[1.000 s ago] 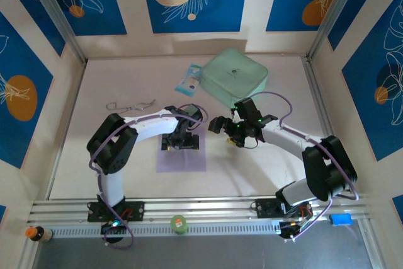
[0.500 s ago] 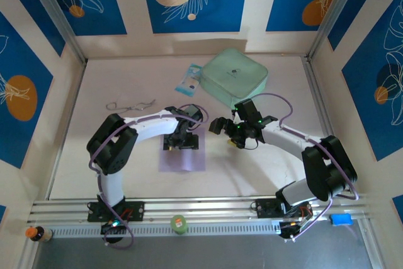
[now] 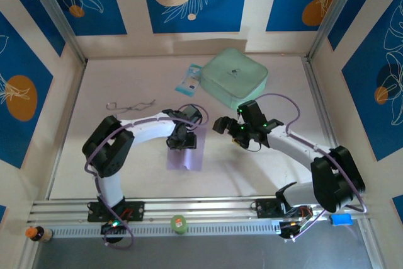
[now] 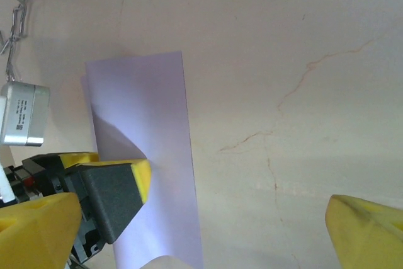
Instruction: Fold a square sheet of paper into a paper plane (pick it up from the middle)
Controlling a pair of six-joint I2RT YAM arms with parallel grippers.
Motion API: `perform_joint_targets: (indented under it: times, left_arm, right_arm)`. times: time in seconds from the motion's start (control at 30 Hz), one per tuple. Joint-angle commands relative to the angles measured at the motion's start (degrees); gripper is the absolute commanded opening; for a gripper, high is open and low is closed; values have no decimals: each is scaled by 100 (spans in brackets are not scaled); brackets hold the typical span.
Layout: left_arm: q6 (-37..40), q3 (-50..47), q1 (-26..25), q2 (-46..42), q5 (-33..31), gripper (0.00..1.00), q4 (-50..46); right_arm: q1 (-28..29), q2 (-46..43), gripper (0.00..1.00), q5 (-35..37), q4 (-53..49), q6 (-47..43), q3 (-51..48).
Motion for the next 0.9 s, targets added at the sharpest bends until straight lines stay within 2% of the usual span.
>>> perform_joint_targets:
  times: [0.0, 0.2, 0.37, 0.53, 0.77, 0.87]
  left_arm:
    - [74, -226, -96, -185, 283, 51, 429]
    - [113, -623, -85, -785, 776, 40, 1362]
    - [-110, -845, -60, -1190, 1365, 38, 2300]
    - [-419, -862, 2, -1241, 2012, 38, 2929]
    - [-1178, -1272, 126, -1265, 2515, 37, 4057]
    - [-1559, -1562, 192, -1195, 2682, 36, 4619]
  right_arm:
    - [-28, -226, 100, 375, -264, 180, -95]
    - [-63, -563, 100, 865, -472, 385, -198]
    - [-133, -935, 100, 1133, -477, 628, -396]
    - [-252, -1444, 100, 1143, -174, 705, -739]
    - [-352, -2252, 95, 1322, 377, 799, -1344]
    - [-433, -2581, 93, 1141, 790, 762, -1686]
